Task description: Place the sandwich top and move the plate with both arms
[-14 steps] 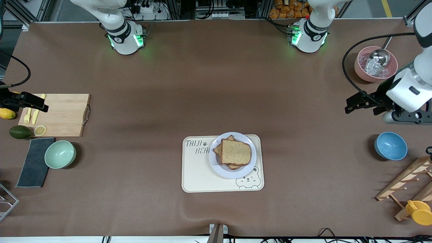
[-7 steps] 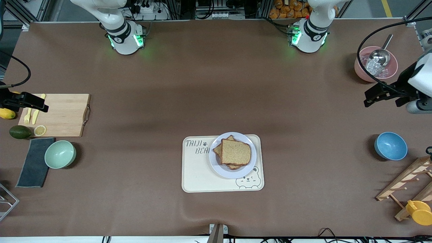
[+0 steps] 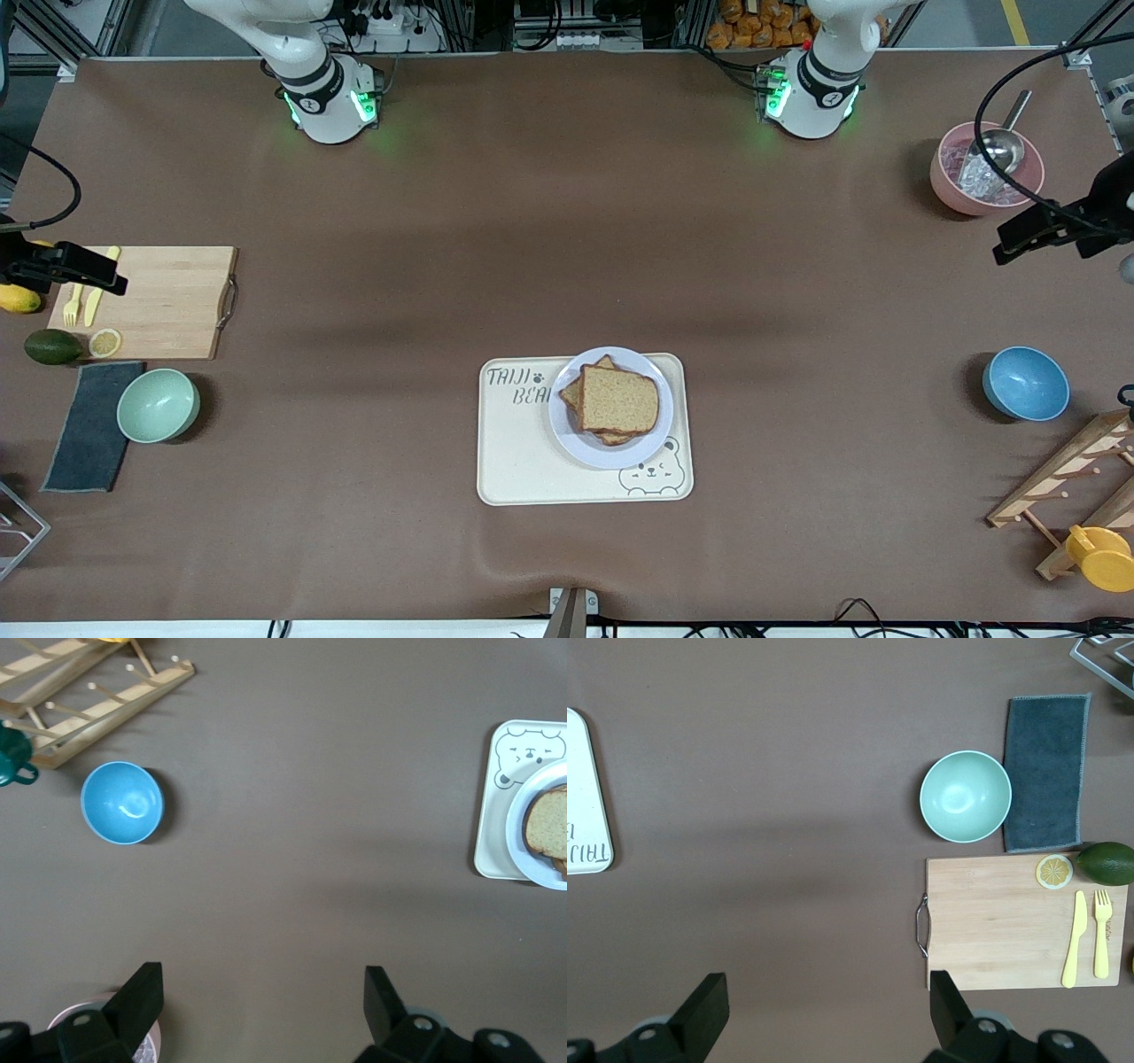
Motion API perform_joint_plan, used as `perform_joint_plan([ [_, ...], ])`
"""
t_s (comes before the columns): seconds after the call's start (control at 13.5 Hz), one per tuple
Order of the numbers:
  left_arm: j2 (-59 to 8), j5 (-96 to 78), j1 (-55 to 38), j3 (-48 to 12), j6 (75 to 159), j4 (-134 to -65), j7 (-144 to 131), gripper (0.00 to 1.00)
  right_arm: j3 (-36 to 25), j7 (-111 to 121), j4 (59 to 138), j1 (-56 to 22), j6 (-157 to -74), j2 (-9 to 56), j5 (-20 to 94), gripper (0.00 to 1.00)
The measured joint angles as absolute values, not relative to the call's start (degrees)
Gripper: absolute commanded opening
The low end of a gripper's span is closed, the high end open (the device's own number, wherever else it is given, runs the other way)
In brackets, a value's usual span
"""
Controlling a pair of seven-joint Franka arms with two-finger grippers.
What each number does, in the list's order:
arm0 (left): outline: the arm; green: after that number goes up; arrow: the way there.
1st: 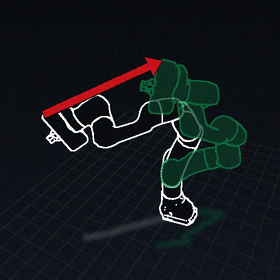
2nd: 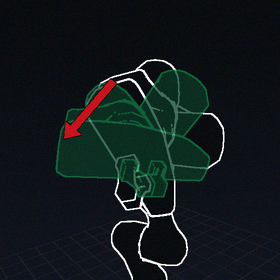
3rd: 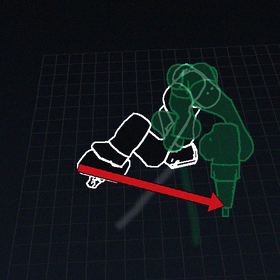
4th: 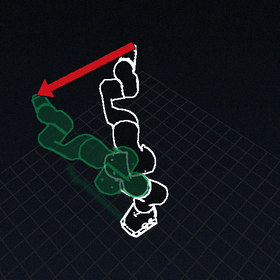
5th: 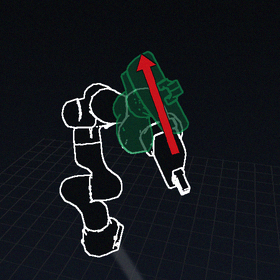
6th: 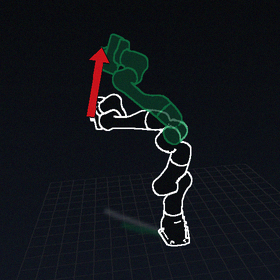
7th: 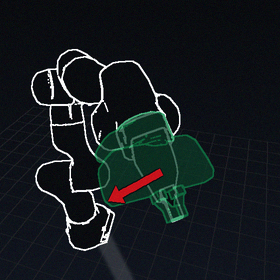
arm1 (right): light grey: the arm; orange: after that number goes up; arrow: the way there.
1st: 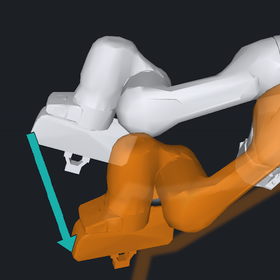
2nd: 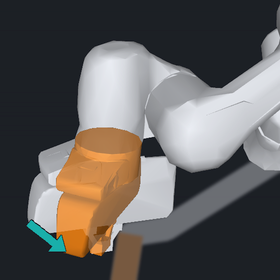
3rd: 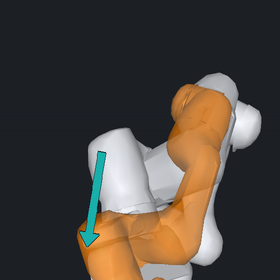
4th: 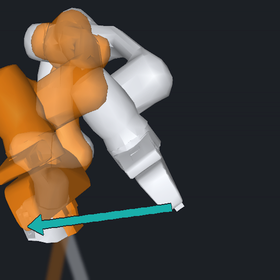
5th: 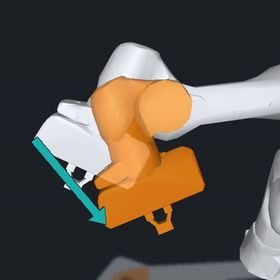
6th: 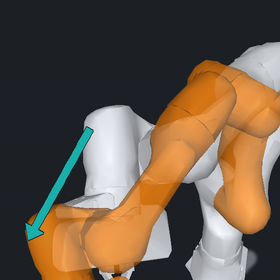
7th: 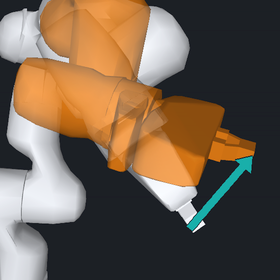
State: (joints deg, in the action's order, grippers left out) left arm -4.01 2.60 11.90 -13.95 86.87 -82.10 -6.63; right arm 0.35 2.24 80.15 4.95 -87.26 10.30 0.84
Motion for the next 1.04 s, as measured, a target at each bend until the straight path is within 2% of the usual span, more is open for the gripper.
perform_joint_plan([
  [0.15,-2.45,2.47,5.22,-7.51,86.07,-82.19,-6.8,1.0,0.35,2.24,80.15,4.95,-87.28,10.32,0.84,1.0],
  [0.3,-1.53,2.46,2.0,-5.02,85.76,-82.52,-7.27,1.0,0.36,2.24,80.15,4.95,-87.28,10.34,0.84,1.0],
  [1.04,-0.74,2.36,1.06,-5.24,85.62,-85.21,-8.76,1.0,0.36,2.24,80.15,4.96,-87.28,10.38,0.84,1.0],
])
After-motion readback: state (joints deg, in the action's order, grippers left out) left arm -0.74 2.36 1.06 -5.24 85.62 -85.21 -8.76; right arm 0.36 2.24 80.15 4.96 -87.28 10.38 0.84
